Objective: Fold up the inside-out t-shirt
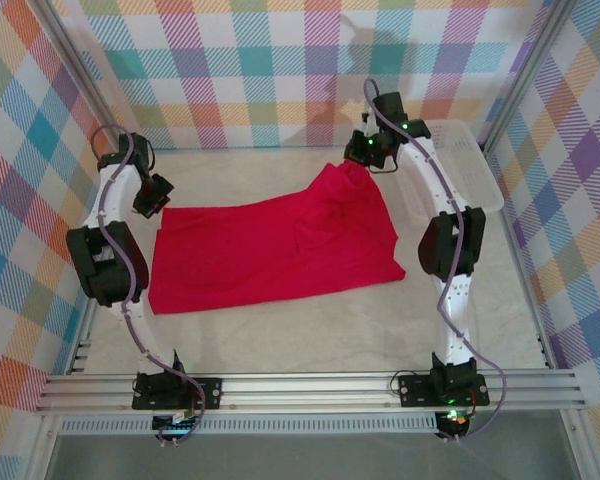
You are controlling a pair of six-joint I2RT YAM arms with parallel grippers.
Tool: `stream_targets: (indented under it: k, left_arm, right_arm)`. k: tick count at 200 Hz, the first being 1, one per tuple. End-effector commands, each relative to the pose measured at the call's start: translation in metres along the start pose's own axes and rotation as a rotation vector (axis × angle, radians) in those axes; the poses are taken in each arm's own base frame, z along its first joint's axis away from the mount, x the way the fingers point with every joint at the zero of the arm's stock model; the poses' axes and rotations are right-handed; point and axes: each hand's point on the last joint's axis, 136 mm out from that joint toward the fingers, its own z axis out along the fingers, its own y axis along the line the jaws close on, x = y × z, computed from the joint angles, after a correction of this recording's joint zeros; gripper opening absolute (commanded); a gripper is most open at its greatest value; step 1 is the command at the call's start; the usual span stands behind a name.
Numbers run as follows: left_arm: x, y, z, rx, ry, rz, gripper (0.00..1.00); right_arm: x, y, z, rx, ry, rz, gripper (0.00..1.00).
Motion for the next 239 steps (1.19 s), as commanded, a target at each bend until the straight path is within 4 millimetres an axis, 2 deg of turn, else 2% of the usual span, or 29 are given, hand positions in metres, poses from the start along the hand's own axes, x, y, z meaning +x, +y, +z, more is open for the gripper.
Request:
stream_targets:
  k: [1, 38, 80, 117, 142, 173, 206, 239]
  left_arm:
    - [0.008, 0.004, -0.014, 0.026, -0.01, -0.013, 0.0]
    - [0.03, 0.023, -0.02, 0.024, -0.017, -0.011, 0.0]
    - [0.052, 0.065, -0.035, -0.05, -0.084, -0.011, 0.0]
    - [0.062, 0.091, -0.036, -0.087, -0.114, -0.036, 0.0]
    - [0.072, 0.098, -0.026, -0.106, -0.086, -0.035, 0.0]
    - [0.079, 0.112, -0.023, -0.151, -0.079, -0.037, 0.0]
    - [0.085, 0.12, -0.029, -0.156, -0.104, -0.041, 0.0]
    - [0.1, 0.13, -0.016, -0.172, -0.069, -0.058, 0.0]
  right_arm:
    - [0.012, 0.013, -0.026, -0.056, -0.017, -0.049, 0.0]
    - [0.061, -0.02, -0.037, 0.031, 0.013, -0.059, 0.0]
    - [0.11, -0.071, -0.052, 0.156, 0.01, -0.023, 0.01]
    - [0.139, -0.11, -0.043, 0.197, 0.05, 0.056, 0.02]
    - [0.154, -0.124, -0.032, 0.217, 0.091, 0.085, 0.02]
    - [0.162, -0.139, -0.029, 0.263, 0.113, 0.126, 0.0]
    - [0.165, -0.133, -0.039, 0.241, 0.094, 0.134, 0.0]
    - [0.193, -0.136, -0.037, 0.216, 0.147, 0.178, 0.07]
